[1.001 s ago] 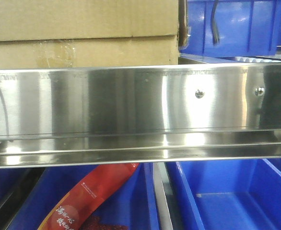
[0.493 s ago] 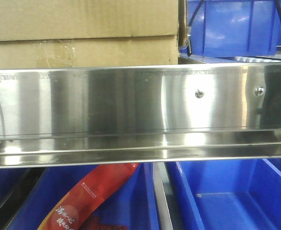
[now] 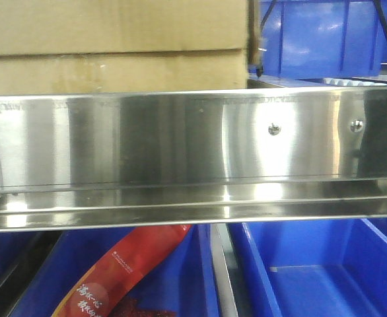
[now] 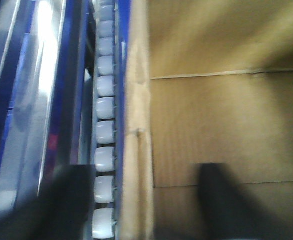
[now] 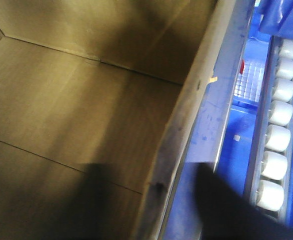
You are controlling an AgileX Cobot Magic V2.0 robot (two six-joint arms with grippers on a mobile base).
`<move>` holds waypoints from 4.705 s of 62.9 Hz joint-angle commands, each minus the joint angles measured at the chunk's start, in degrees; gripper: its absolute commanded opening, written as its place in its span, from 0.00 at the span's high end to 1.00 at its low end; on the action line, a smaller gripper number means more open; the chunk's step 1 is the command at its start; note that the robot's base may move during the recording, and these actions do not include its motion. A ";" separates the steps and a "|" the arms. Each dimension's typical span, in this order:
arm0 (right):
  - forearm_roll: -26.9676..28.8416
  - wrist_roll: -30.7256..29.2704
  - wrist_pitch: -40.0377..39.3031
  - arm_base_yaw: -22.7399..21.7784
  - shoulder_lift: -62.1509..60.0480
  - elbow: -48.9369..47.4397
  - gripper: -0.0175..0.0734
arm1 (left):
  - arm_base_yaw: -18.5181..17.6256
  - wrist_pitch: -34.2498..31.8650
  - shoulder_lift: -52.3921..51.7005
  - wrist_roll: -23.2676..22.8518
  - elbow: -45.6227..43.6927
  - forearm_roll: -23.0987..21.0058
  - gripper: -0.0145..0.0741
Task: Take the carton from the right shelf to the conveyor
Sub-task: 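Clamp opposite carton walls with the left and right grippers, then lift the carton off the shelf and pull it toward the robot, then hold the carton with both grippers while driving toward the conveyor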
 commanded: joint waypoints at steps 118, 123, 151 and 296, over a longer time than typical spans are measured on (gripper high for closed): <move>-4.45 -1.14 -0.09 0.12 -38.79 26.37 0.88 | -27.42 3.11 -19.84 -15.25 2.02 11.13 0.85; -4.45 -1.14 -0.09 0.12 -38.79 26.37 0.88 | -27.42 3.11 -19.84 -15.25 2.02 11.13 0.85; -4.45 -1.14 -0.09 0.12 -38.79 26.37 0.88 | -27.42 3.11 -19.84 -15.25 2.02 11.13 0.85; -4.20 -1.14 -0.29 0.12 -38.81 26.37 0.88 | -27.42 3.11 -19.33 -15.25 2.02 12.84 0.85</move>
